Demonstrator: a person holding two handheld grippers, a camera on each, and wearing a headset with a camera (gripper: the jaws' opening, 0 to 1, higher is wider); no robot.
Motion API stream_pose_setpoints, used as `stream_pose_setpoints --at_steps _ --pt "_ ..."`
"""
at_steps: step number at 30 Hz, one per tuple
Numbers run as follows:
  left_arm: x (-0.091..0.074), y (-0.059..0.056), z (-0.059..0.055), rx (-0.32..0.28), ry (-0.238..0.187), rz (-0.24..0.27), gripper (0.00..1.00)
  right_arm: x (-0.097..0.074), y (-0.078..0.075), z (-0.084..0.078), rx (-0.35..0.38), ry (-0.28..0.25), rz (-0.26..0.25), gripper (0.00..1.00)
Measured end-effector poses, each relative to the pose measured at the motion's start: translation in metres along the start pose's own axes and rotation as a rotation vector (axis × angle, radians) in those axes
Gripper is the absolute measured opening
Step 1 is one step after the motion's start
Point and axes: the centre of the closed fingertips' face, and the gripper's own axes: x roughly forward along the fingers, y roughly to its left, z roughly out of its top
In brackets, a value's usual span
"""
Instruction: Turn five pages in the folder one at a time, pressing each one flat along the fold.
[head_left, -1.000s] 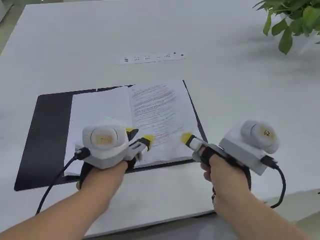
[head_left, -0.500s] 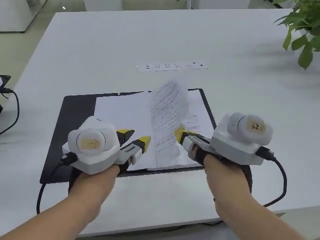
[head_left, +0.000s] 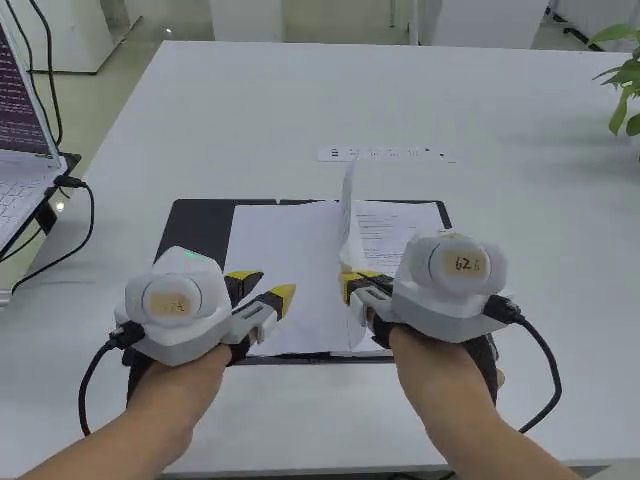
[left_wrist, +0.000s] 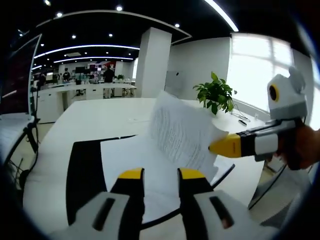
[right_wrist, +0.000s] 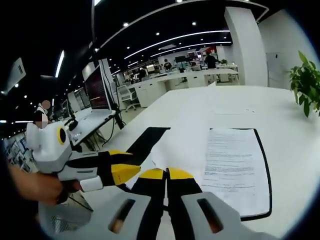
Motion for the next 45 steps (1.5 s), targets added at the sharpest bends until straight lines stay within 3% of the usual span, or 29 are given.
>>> stream_pose_setpoints --at_steps 6,10,19,31,37,45 --pt "-0.011 0.023 0.002 -0.02 -0.019 0.044 0.24 0.018 0.023 -0.006 -0.043 0.044 0.041 0.0" --pt "-0.016 0.034 0.001 -0.031 -0.023 0.066 0.24 0.029 0.034 -0.013 -0.026 0.079 0.063 0.0" --pt "-0.028 0.05 -0.002 -0.051 -0.032 0.102 0.24 0.054 0.054 -0.031 -0.054 0.153 0.105 0.0" --pt "-0.04 0.07 -0.008 -0.067 -0.024 0.15 0.24 0.082 0.066 -0.063 -0.055 0.251 0.135 0.0" --pt "-0.042 0.075 -0.011 -0.074 -0.019 0.161 0.24 0.094 0.066 -0.079 -0.046 0.294 0.131 0.0" --pt "-0.034 0.075 -0.023 -0.061 0.023 0.155 0.24 0.105 0.063 -0.101 -0.072 0.335 0.123 0.0"
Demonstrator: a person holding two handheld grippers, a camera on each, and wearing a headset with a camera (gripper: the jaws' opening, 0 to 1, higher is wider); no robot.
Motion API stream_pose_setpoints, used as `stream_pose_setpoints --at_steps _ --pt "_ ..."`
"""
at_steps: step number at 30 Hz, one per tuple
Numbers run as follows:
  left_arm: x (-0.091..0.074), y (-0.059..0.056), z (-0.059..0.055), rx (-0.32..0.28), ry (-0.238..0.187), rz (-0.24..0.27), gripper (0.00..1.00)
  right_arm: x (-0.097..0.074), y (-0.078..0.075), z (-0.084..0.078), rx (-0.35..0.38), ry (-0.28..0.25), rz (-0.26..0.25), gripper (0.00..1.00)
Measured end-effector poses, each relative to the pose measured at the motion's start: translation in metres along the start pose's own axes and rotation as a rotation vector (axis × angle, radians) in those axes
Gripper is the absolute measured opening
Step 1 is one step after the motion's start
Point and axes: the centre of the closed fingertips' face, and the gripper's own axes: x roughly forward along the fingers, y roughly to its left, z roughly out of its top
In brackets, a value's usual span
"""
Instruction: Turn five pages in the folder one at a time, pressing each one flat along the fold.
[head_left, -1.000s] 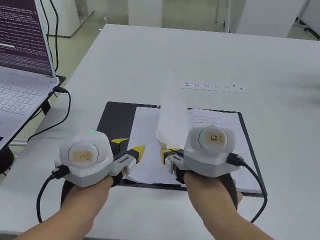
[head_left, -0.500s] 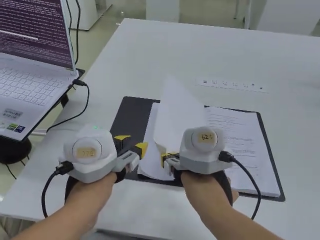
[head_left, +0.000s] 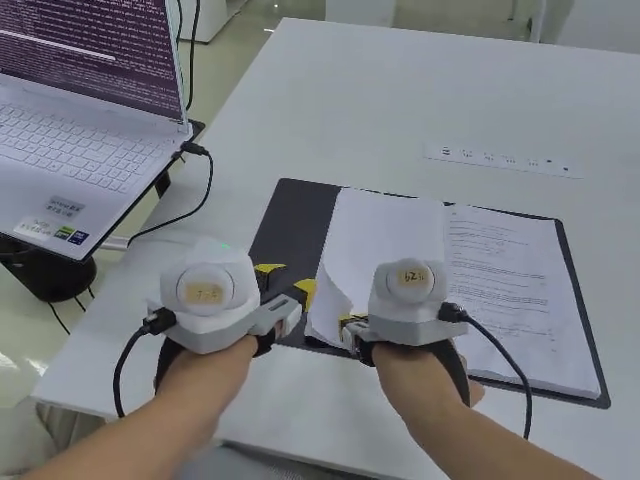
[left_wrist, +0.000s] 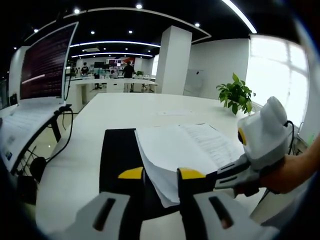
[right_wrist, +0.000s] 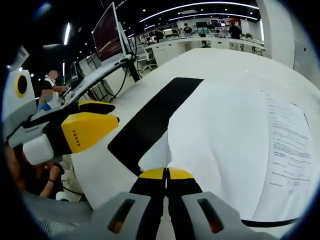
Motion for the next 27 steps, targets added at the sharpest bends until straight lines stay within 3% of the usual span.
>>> stream_pose_setpoints --at_steps 5,17,24,27 --pt "0.012 -0.006 -0.01 0.025 0.044 -0.017 0.24 0.008 -0.003 -0.01 -0.001 0.017 -0.001 0.0" --pt "0.045 -0.028 -0.023 0.095 0.113 -0.076 0.24 0.013 0.0 -0.014 0.023 -0.013 0.018 0.0" --pt "0.064 -0.038 -0.04 0.114 0.166 -0.1 0.22 0.01 0.002 -0.015 0.014 -0.04 0.031 0.0" --pt "0.07 -0.036 -0.05 0.121 0.201 -0.095 0.22 0.005 0.002 -0.018 -0.008 -0.049 0.04 0.0"
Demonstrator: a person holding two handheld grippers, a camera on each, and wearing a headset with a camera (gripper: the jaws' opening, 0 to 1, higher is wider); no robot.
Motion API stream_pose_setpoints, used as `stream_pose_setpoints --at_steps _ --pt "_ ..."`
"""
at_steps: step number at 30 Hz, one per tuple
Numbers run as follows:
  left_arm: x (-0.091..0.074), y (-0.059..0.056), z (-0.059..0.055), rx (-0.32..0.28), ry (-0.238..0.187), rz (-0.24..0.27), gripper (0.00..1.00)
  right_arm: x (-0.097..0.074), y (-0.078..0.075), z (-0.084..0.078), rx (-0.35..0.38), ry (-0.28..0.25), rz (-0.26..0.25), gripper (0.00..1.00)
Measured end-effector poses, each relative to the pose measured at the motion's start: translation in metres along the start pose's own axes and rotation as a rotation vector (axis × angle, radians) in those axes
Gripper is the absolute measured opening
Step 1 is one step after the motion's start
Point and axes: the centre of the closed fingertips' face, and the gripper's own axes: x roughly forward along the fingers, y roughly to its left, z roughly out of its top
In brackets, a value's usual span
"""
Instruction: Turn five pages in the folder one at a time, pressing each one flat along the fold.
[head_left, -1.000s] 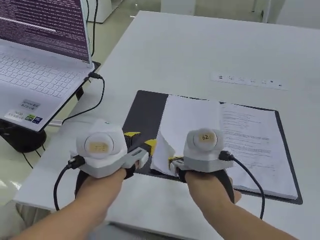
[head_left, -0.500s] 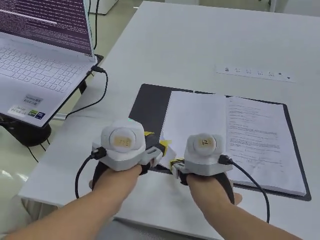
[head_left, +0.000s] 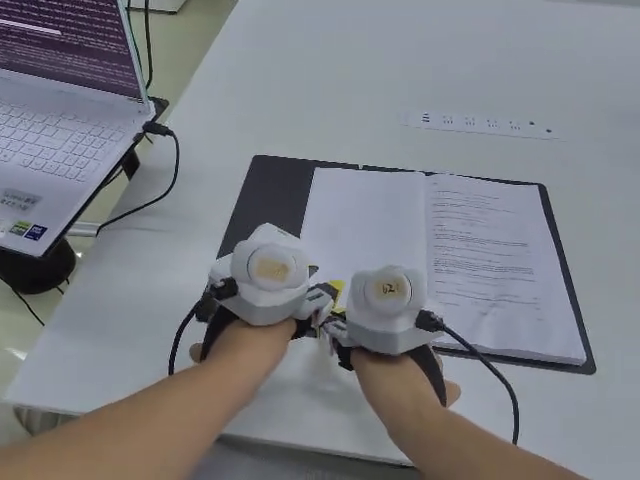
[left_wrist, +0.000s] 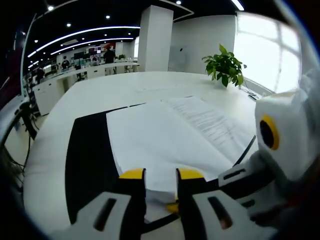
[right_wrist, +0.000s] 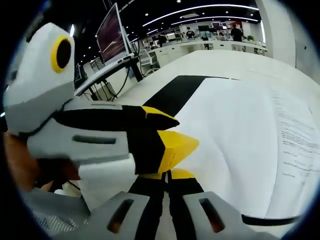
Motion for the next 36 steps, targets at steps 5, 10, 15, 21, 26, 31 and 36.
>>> stream_pose_setpoints --at_steps 5,10,15,21,26,31,36 --pt "0.004 0.007 -0.019 0.006 0.058 0.027 0.21 -0.021 0.004 -0.002 -0.062 -0.027 0.013 0.02" --pt "0.0 0.009 -0.031 0.019 0.061 0.052 0.22 -0.043 -0.006 -0.001 -0.053 -0.054 0.008 0.02" --pt "-0.001 0.008 -0.032 0.06 0.031 0.068 0.22 -0.063 -0.039 0.016 -0.038 -0.123 -0.044 0.0" --pt "-0.002 0.01 -0.032 0.027 -0.03 0.081 0.22 -0.066 -0.078 0.033 0.011 -0.173 -0.092 0.0" --pt "-0.001 0.011 -0.032 0.026 -0.045 0.084 0.22 -0.059 -0.115 0.045 0.05 -0.207 -0.119 0.0" --pt "-0.002 0.011 -0.032 0.012 -0.061 0.094 0.22 -0.05 -0.14 0.058 0.014 -0.233 -0.141 0.0" --pt "-0.001 0.011 -0.033 0.009 -0.069 0.096 0.22 -0.038 -0.157 0.069 0.022 -0.246 -0.152 0.0"
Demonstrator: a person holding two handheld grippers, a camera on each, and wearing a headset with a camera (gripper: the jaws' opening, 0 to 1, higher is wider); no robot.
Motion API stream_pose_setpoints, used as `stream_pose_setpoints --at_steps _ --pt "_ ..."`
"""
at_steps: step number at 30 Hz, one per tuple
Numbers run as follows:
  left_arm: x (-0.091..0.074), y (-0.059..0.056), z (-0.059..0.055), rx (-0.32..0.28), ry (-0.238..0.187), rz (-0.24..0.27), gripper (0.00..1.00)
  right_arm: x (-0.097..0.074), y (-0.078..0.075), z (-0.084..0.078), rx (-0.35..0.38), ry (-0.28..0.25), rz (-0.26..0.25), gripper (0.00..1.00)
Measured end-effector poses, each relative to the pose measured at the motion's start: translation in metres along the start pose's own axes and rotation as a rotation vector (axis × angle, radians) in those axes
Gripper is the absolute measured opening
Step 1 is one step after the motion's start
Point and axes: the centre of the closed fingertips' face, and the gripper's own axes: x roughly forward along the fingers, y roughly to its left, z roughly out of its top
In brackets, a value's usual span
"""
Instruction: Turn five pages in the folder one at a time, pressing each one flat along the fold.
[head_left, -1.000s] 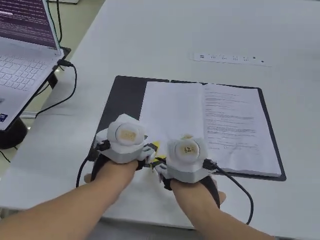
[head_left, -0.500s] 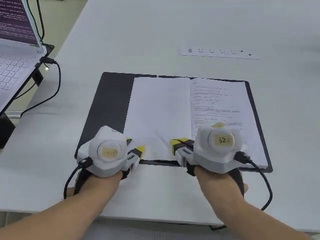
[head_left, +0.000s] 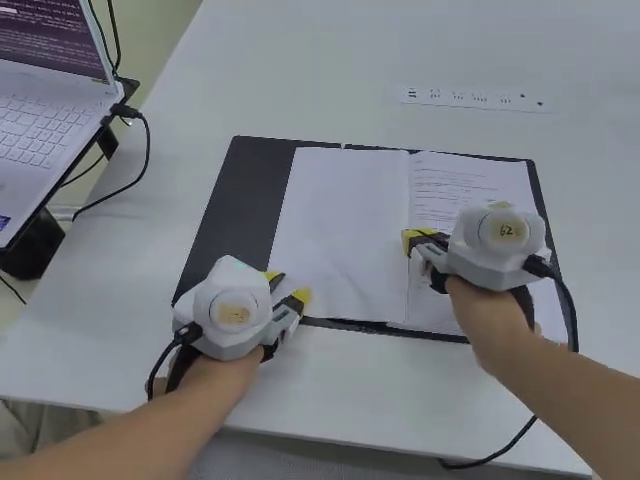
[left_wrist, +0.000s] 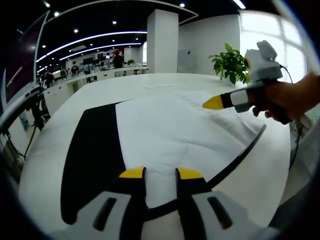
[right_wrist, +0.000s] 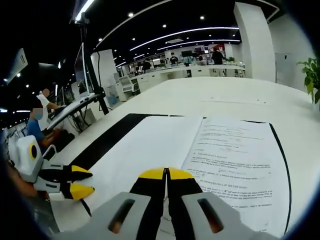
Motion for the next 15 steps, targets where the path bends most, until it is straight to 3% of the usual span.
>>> stream_pose_setpoints --at_steps 7,8,9,15 --pt "0.0 0.0 0.0 -0.006 -0.007 0.01 0.22 0.026 -0.01 -0.002 0.008 0.007 0.008 0.0" --pt "0.0 0.0 0.0 -0.007 -0.007 0.012 0.22 0.029 -0.011 0.008 0.006 -0.048 0.013 0.0" --pt "0.0 0.0 0.0 -0.008 -0.007 0.012 0.22 0.027 -0.013 0.002 0.015 -0.009 0.005 0.0" --pt "0.001 0.001 -0.001 -0.005 -0.013 0.017 0.22 0.029 -0.014 0.012 0.025 -0.037 -0.01 0.0"
